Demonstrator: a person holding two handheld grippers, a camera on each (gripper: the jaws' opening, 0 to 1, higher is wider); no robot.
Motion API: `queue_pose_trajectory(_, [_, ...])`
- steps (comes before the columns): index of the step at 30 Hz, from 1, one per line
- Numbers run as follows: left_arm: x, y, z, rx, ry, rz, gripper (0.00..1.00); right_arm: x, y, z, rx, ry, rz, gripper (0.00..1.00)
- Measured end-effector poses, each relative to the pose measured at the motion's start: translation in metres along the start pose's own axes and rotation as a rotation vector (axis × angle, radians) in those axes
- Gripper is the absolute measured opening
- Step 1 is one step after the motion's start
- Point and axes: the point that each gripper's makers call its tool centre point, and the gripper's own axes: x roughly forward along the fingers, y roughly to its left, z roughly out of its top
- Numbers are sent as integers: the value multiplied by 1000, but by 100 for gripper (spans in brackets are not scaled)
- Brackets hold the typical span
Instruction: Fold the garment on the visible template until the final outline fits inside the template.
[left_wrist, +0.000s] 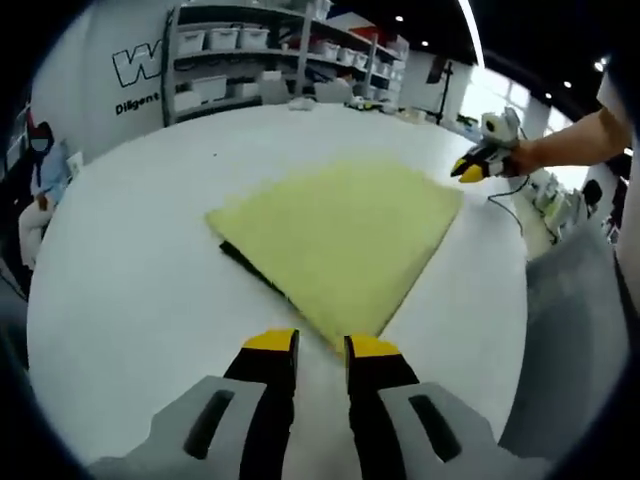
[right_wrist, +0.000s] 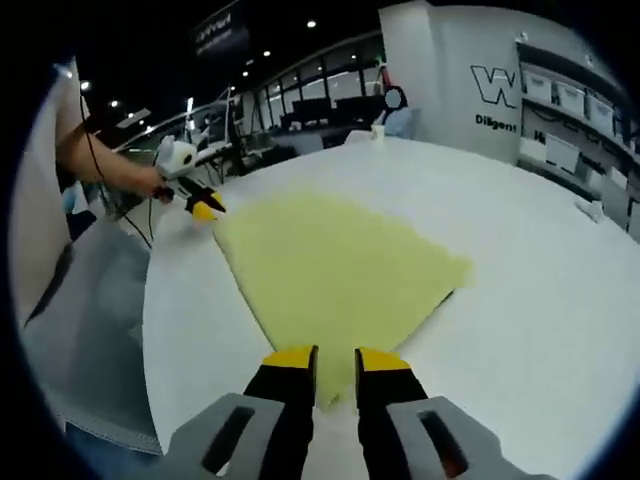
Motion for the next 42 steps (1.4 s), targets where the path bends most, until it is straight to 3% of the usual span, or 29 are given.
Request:
queue_pose_trajectory(4, [28, -22, 23, 16, -31, -54, 16, 27, 10, 7, -26, -12, 26, 4])
queue_pose_trajectory(10, [71, -70, 44, 92, -38, -155, 11, 71, 55, 23, -101, -21, 125, 2])
queue_pose_trajectory(15, [96, -101, 38, 153, 6, -217, 8, 104, 93, 28, -149, -18, 196, 0])
queue_pose_trajectory(18, [101, -105, 30, 169, 28, -218, 7, 119, 112, 29, -178, -17, 232, 0])
queue_pose_trajectory(21, [98, -102, 25, 161, 28, -216, 4, 126, 114, 18, -183, 6, 236, 0])
queue_pose_trajectory(28, [81, -88, 14, 122, 12, -199, 3, 106, 93, 10, -153, 1, 196, 0])
queue_pose_trajectory(32, [62, -67, 1, 41, -3, -162, 3, 86, 73, -2, -103, 4, 150, 0])
queue_pose_trajectory(42, [23, -29, -24, -49, -3, -91, 3, 39, 35, -28, 26, 12, 45, 0])
